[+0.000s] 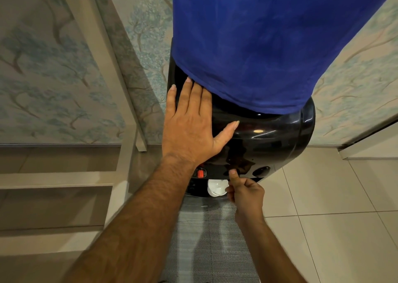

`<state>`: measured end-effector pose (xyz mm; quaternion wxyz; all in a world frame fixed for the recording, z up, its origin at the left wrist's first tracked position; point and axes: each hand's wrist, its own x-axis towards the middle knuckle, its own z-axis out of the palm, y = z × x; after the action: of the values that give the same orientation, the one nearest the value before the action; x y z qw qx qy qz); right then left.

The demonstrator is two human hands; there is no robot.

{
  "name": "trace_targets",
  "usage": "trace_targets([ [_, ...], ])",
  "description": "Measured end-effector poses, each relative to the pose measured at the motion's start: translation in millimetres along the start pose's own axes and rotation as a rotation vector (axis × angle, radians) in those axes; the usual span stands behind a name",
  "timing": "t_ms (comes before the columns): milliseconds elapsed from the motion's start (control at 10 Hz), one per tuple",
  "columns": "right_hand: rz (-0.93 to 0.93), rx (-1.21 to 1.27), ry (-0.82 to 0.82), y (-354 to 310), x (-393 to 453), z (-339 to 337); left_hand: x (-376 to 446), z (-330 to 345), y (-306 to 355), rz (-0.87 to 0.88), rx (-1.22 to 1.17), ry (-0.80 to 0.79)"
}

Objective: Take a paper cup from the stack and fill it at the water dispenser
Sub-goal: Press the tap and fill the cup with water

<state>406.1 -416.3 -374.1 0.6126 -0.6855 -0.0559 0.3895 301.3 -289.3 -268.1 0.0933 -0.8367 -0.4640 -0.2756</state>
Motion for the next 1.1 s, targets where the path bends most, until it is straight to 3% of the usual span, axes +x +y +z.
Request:
trace_targets([
  [1100,-0.014,-0.003,-0.007,0.0,-0.5,-0.6,-0.5,0.0,0.4,-0.004,-0.002,0.005],
])
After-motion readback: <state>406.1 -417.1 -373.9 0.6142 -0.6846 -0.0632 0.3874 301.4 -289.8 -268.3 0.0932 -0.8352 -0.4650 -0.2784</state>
